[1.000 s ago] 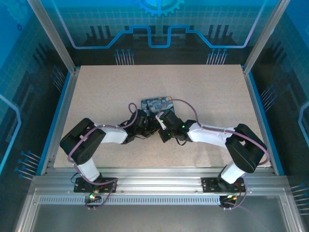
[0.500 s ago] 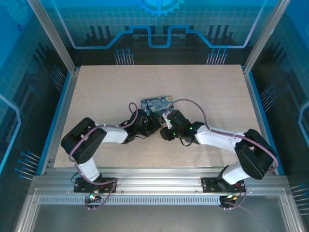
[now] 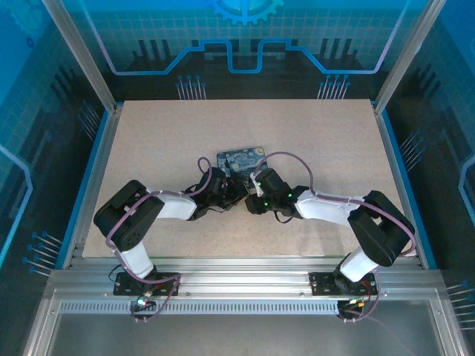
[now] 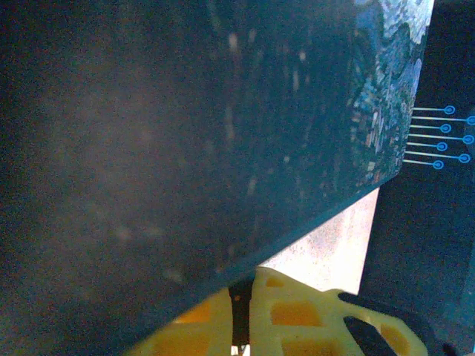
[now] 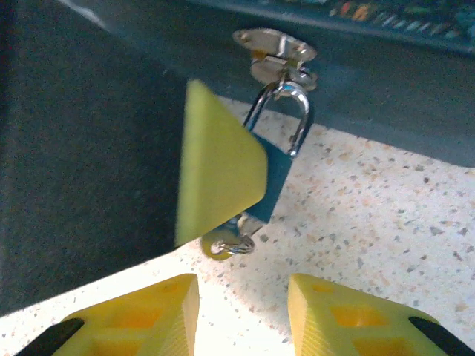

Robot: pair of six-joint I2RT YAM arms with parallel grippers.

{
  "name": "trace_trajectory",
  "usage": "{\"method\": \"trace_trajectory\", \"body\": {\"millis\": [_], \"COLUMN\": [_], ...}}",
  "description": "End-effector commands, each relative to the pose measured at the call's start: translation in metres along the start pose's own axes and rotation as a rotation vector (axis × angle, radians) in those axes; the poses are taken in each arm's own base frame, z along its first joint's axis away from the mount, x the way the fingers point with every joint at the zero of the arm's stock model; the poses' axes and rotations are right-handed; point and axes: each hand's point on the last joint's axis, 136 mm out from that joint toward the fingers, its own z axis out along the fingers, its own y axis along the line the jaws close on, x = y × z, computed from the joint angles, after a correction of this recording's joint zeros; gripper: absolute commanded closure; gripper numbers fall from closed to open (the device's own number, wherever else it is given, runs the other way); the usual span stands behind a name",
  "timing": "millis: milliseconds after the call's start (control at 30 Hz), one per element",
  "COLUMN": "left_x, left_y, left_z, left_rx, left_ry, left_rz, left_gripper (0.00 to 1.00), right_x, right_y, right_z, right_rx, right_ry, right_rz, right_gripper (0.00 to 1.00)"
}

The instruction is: Unlock a padlock with a key

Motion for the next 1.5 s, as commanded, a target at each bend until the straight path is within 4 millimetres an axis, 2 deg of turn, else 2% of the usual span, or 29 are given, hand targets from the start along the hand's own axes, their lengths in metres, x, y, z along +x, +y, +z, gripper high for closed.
{"method": "trace_trajectory", "body": {"millis": [0,300,433,700,867,967,1133,1300,1467], "left_x": [0.001,0.001,0.002,0.002,0.002,0.002,0.001,-0.004,-0.009], "left_y": [0.000,-0.001,-0.002,0.001,0.001,0.002,0.006,0.008,0.006], "left_z": [0.001,0.001,0.000,0.000,0.000,0.000,0.000,-0.001,-0.001], "left_rx": [0.010,0.017,0.020,0.017,0.018,0.017,0.009,0.003,-0.001], "left_ry": [0.018,0.019,0.022,0.024,0.023,0.019,0.016,-0.006,-0.023], "left_rz": [-0.032,-0.037,-0.036,-0.036,-0.037,-0.034,-0.036,-0.035,-0.025], "left_gripper": [1.00,1.00,1.00,1.00,1.00,1.00,1.00,0.79,0.73], "right_x": [-0.016,-0.022,-0.023,-0.027,-0.027,-0.023,-0.016,-0.012,-0.011], "right_y": [0.005,0.012,0.010,0.010,0.011,0.013,0.011,0.010,0.012], "right_z": [0.001,0.004,0.007,0.006,0.005,0.006,0.008,0.008,0.008], "right_rx": [-0.032,-0.065,-0.056,-0.061,-0.101,-0.162,-0.167,-0.148,-0.147], "right_ry": [-0.038,-0.050,-0.046,-0.056,-0.058,-0.056,-0.044,-0.029,-0.023], "right_rz": [0.018,0.017,0.021,0.029,0.054,0.099,0.105,0.075,0.057], "right_gripper": [0.63,0.63,0.71,0.78,0.99,1.00,1.00,1.00,1.00]}}
